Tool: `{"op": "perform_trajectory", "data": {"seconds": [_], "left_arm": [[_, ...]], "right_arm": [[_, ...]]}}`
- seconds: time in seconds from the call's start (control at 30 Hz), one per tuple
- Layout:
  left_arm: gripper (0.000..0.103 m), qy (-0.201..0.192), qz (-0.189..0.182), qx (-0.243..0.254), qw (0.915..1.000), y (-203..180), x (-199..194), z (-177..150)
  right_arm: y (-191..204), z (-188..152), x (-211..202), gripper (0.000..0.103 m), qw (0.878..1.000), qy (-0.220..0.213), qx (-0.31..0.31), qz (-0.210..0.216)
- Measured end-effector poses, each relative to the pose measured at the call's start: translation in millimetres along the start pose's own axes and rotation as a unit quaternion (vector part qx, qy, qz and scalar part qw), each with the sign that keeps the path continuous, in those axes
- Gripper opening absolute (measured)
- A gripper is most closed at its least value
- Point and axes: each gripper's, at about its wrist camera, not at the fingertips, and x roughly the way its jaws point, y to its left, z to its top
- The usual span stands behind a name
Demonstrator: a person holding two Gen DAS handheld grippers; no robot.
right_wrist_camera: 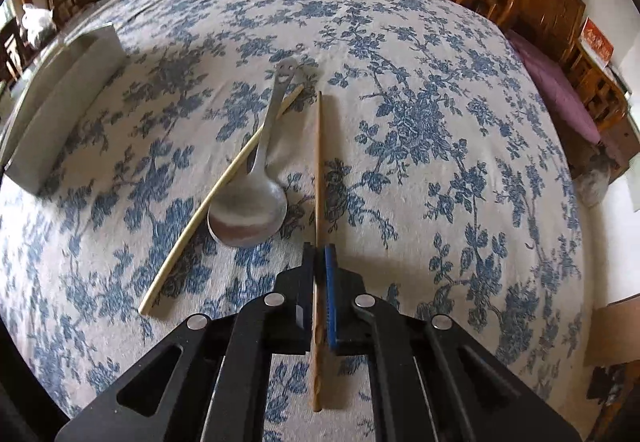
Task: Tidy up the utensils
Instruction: 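Grasp a wooden chopstick with the right tool while the left tool holds the white fork, then carry the white fork and chopstick over the grey tray and open both tools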
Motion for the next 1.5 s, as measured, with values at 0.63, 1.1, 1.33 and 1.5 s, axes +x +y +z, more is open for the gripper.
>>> {"op": "perform_trajectory", "data": {"seconds": [0.63, 1.1, 1.33, 1.5], "left_arm": [[0.005, -0.042, 0.054, -0.037, 0.9970, 59, -47, 12], [0.005, -0.020, 0.076, -0.091, 0.9927, 121, -35, 15], [0.005, 0.002, 0.076, -0.118, 0.9901, 145, -18, 14], [0.005, 0.013, 0.080, -0.125, 0.9888, 152, -7, 14]], "right_arm": [[63, 17, -89, 0.006, 0.995, -0.095, -0.027, 0.034], [163, 60, -97, 0.006, 0.982, -0.119, -0.080, 0.126], [184, 70, -83, 0.006, 0.979, -0.115, -0.081, 0.149], [190, 71, -75, 0.006, 0.977, -0.113, -0.081, 0.159]]}}
